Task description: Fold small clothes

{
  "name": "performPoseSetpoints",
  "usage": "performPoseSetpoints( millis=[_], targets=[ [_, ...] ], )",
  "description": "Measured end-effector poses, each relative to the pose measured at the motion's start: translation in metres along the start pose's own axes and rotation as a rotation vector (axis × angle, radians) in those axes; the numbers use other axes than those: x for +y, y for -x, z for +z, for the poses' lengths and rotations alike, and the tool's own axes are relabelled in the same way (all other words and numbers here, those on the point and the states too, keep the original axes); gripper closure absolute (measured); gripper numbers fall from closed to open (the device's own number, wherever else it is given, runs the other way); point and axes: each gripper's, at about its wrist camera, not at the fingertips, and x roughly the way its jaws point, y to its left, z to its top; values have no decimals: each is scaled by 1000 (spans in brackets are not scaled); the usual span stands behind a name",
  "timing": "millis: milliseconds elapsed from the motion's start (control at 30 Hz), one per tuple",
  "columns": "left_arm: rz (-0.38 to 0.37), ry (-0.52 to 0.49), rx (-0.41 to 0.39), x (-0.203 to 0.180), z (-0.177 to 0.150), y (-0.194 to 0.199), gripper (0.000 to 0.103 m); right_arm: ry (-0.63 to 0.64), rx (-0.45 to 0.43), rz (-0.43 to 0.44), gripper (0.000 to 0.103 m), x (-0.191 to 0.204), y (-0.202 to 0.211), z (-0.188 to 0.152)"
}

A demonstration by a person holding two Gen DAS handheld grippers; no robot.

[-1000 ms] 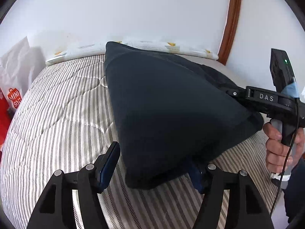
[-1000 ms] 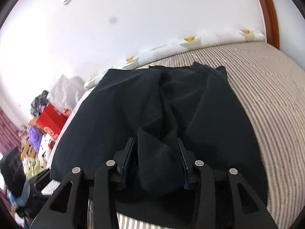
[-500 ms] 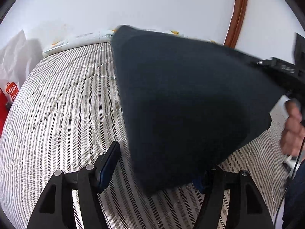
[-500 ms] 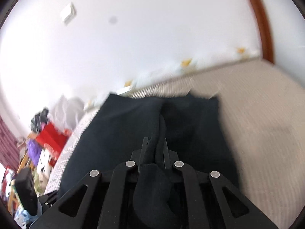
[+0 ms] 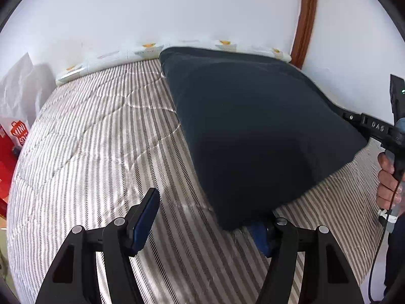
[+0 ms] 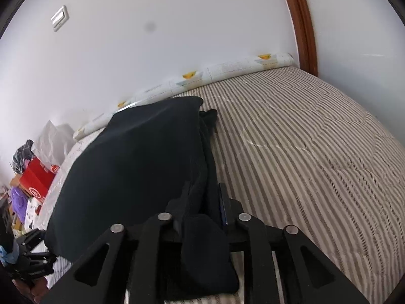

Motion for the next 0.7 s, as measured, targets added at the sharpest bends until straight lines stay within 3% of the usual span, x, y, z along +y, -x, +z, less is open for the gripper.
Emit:
performPoseSetpoints(
  millis=[200,333,500,700],
  targets=[
    [-56,6,-70,1,-9,36,39,166,-54,-101,74,-3,39,-3],
    [-51,27,-118,2,2,44,39,152,-69,-54,74,0,46,1],
    [1,70,-90,5,21,24,38,148,-3,-81,74,2,25,-17],
    [-17,97,-54,6,16,6,37,126,43,-106,74,-11,28,-26]
  ],
)
